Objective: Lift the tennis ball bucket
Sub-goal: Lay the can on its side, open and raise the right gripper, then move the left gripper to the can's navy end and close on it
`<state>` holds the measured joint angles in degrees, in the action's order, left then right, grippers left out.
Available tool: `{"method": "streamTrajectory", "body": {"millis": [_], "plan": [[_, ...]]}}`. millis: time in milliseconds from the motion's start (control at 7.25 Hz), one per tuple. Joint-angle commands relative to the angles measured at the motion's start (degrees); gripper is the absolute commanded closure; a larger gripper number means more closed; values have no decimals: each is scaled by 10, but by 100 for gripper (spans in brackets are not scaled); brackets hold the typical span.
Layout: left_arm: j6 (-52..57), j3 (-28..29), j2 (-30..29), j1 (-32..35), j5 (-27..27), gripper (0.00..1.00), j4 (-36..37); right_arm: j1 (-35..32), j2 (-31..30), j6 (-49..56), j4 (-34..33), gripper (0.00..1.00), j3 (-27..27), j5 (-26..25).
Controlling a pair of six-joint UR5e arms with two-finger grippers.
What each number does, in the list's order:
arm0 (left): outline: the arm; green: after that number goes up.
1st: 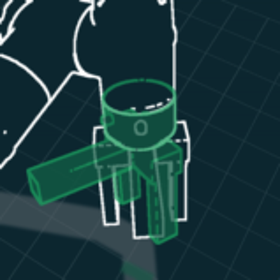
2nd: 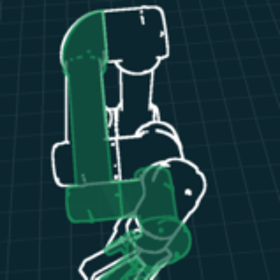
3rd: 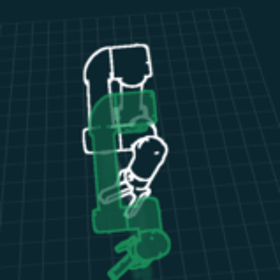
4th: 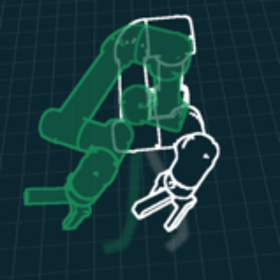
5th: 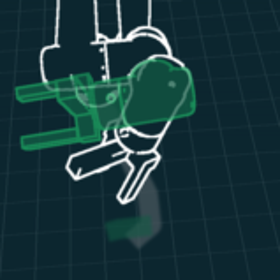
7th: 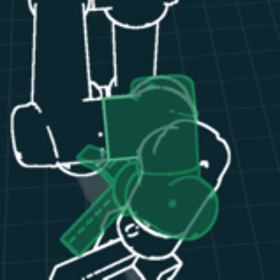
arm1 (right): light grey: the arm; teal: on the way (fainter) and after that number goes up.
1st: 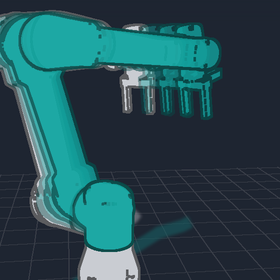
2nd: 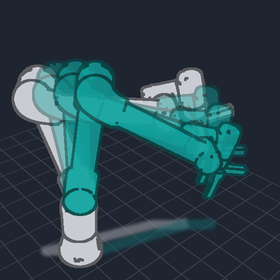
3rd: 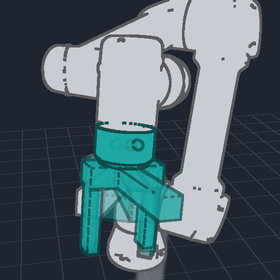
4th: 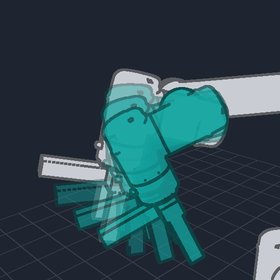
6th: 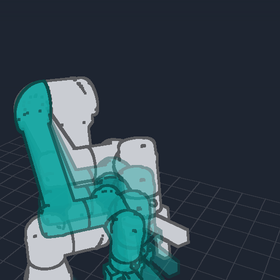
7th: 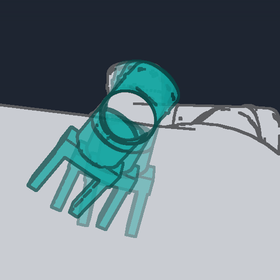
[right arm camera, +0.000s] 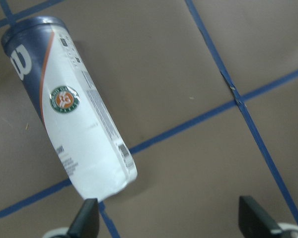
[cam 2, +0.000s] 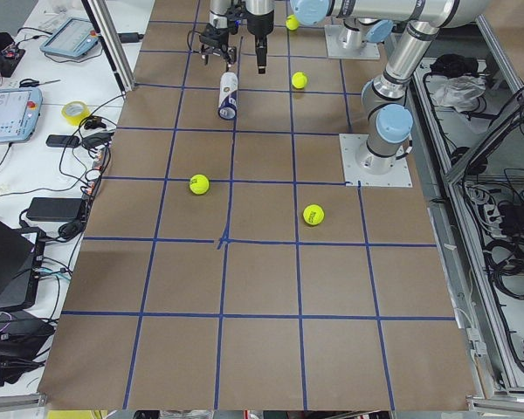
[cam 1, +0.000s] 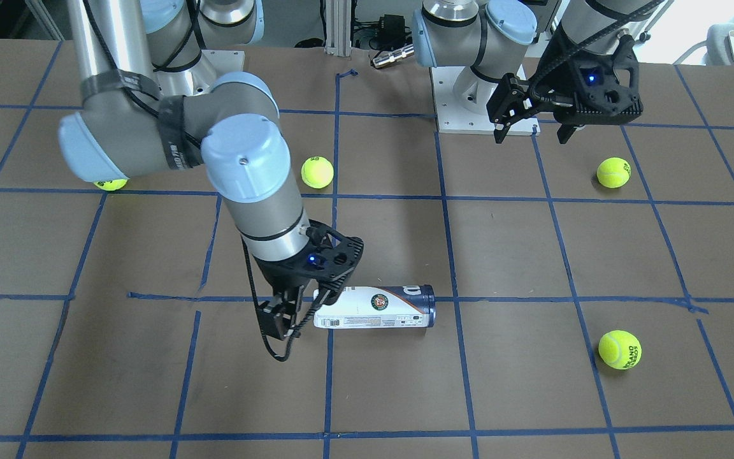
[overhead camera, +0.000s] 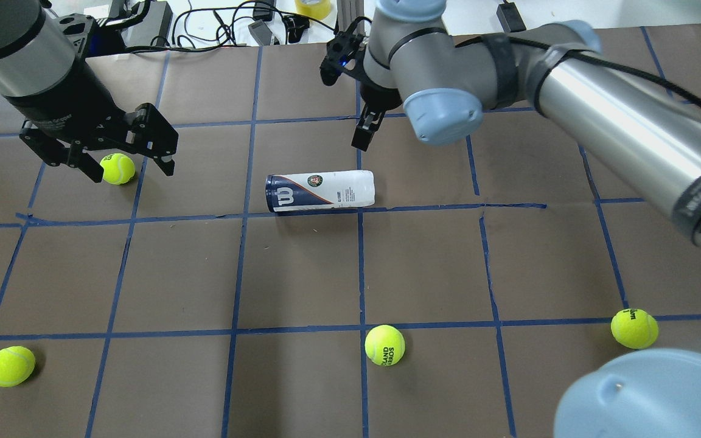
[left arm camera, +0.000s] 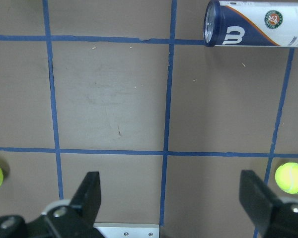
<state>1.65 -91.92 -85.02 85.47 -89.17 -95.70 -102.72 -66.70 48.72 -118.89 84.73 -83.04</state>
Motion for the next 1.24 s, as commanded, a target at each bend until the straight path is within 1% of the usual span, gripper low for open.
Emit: {"method": "streamTrajectory", "body": {"millis": [0, 138, 276, 414, 552, 690, 828, 966, 1103], "plan": [[5, -1, -8, -5, 2, 0, 5, 71, -67, -10, 70, 0, 5, 3], [1, -9, -15, -5, 2, 0, 17, 73, -96, -41, 87, 0, 7, 2], [0, -25, -29, -5, 34, 0, 62, 80, -127, -101, 121, 0, 8, -9], [1, -47, -43, -5, 91, 0, 108, 85, -155, -140, 146, 0, 7, -25], [-1, -61, -67, -5, 115, 0, 154, 88, -181, -188, 148, 0, 6, -27], [0, -70, -93, -6, 163, 0, 190, 92, -184, -202, 160, 0, 8, -29], [0, -74, -115, -6, 201, 0, 199, 102, -189, -220, 173, 0, 7, -30], [2, -74, -137, -11, 204, 0, 202, 103, -193, -225, 172, 0, 7, -30], [22, -75, -161, -13, 206, 0, 220, 103, -193, -235, 172, 0, 8, -31]]}}
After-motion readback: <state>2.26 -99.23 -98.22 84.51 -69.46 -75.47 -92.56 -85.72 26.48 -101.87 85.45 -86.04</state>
